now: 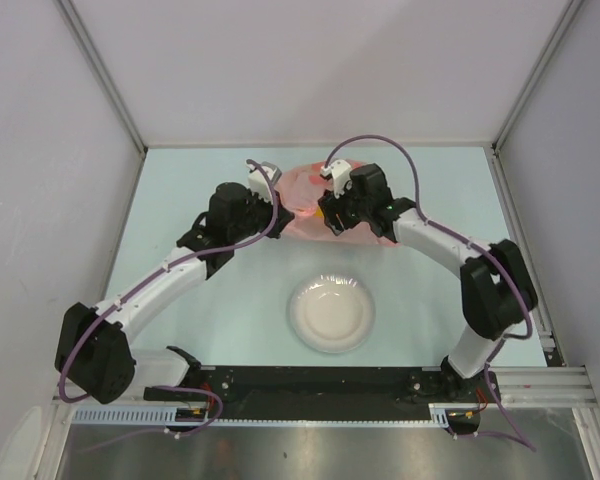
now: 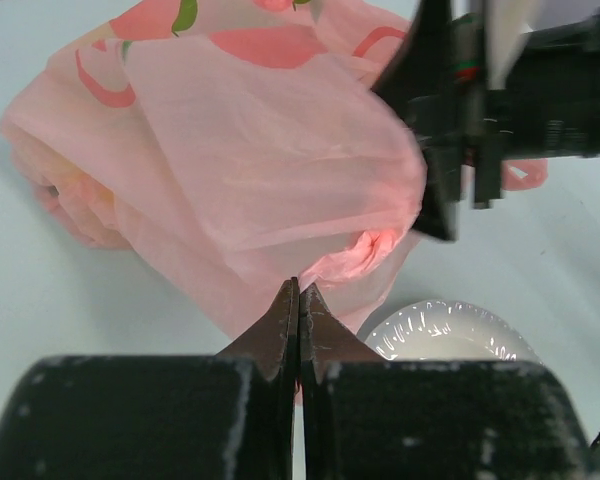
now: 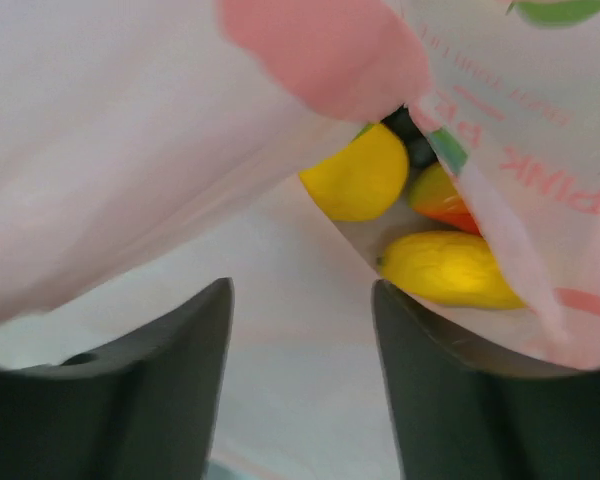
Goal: Take the fake fruits out of the plastic bag
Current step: Take out the fake fruit from the plastic bag.
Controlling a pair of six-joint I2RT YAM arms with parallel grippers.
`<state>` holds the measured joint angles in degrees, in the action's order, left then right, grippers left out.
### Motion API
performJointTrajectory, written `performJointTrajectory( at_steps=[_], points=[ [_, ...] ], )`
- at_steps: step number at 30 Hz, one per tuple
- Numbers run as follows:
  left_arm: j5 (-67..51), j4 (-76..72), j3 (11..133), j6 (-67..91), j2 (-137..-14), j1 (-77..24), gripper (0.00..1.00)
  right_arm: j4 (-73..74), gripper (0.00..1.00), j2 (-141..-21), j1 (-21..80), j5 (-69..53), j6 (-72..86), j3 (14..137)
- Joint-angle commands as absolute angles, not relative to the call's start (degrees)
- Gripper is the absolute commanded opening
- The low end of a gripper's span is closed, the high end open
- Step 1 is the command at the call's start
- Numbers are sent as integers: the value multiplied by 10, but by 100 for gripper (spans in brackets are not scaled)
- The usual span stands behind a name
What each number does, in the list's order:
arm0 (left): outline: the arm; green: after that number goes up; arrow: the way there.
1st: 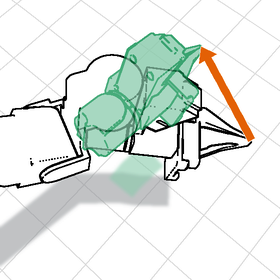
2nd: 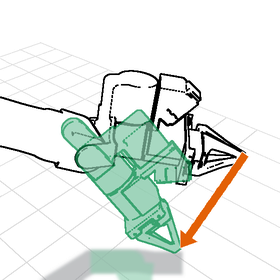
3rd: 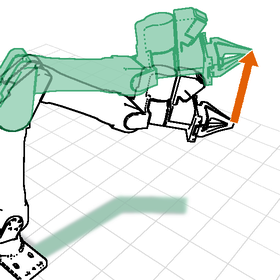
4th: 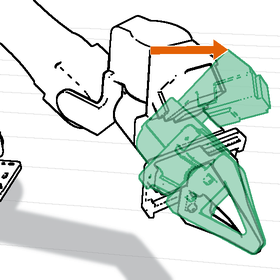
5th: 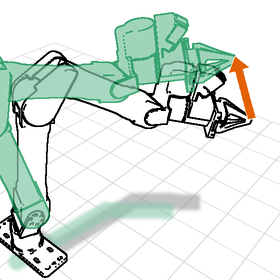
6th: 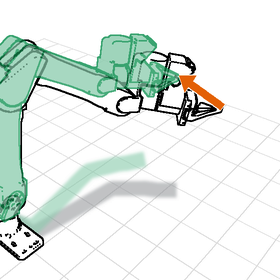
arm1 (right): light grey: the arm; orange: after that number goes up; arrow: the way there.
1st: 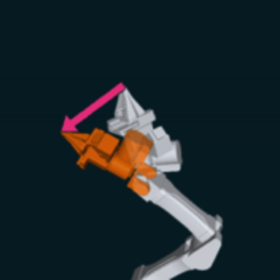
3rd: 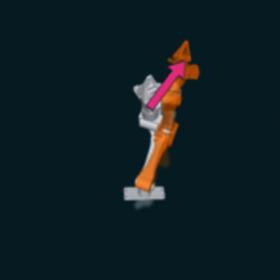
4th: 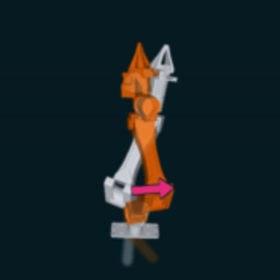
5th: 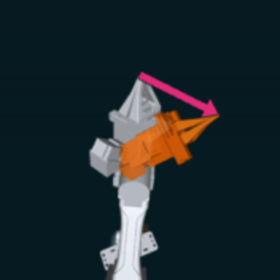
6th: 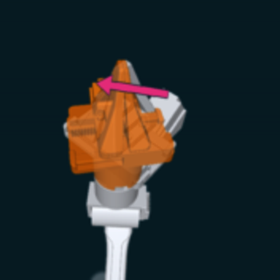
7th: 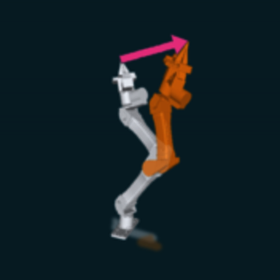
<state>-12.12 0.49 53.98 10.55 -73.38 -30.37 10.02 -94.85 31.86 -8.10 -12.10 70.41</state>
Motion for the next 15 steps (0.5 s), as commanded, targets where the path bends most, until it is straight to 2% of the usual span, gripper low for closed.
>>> performJointTrajectory(
  at_steps=[1,2,8,15],
  points=[
    [-120,-10,558,118,-736,-305,0,79,77,-1023,307,-72,-41,779],
    [-120,-9,559,117,-737,-306,0,83,84,-1035,298,-74,-22,794],
    [-122,-5,560,113,-739,-305,0,109,100,-1126,287,-80,30,888],
    [-125,-4,563,107,-746,-305,0,128,100,-1208,287,-80,44,943]
  ],
)
